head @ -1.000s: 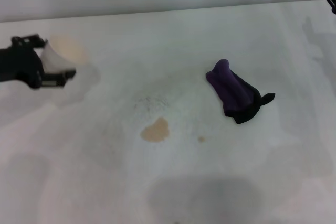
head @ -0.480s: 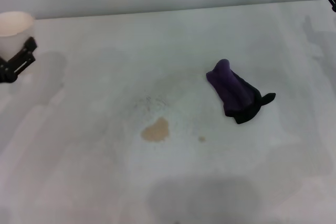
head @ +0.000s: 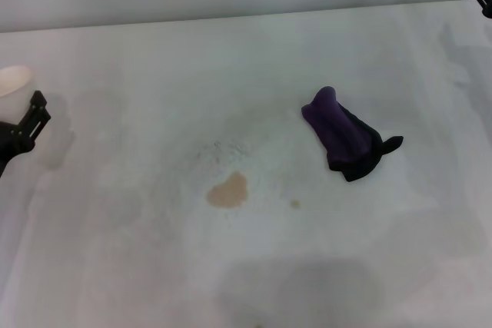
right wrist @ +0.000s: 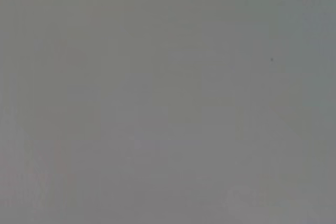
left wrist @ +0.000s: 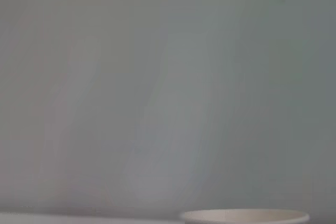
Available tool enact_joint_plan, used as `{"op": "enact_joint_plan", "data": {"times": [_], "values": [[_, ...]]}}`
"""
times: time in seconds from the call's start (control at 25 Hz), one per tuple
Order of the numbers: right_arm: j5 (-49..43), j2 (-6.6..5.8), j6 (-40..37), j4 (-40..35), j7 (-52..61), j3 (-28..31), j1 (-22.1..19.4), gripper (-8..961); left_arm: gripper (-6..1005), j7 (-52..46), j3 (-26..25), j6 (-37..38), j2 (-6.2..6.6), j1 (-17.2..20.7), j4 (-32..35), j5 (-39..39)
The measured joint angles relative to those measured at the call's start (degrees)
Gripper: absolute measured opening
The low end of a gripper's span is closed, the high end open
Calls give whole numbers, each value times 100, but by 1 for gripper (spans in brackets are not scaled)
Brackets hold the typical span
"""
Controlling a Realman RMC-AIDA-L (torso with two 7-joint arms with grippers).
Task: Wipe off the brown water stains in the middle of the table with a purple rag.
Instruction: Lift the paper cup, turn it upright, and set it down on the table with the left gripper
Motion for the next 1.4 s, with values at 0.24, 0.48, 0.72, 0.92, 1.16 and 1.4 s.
{"op": "enact_joint_plan", "data": {"times": [0.24, 0.48, 0.72, 0.92, 1.16, 1.4], "values": [[0, 0, -1, 0, 0, -5, -13, 830, 867, 124, 1, -287, 6, -47, 16, -35], [0, 0, -1, 0, 0, -6, -1, 829, 871, 386, 9, -369, 6, 0, 41, 48], [1, 3, -1, -5, 0, -6, 26, 829, 871, 633, 10, -449, -7, 97, 145, 58], [1, 23, 2, 2, 0, -6, 27, 829, 872, 655, 10, -454, -7, 190, 156, 58], [1, 26, 89, 37, 0, -6, -5, 829, 872, 1219, 9, -391, -7, 336, 386, 63], [1, 26, 136, 51, 0, -5, -13, 829, 871, 1600, 10, -382, -12, 433, 559, 63]]}}
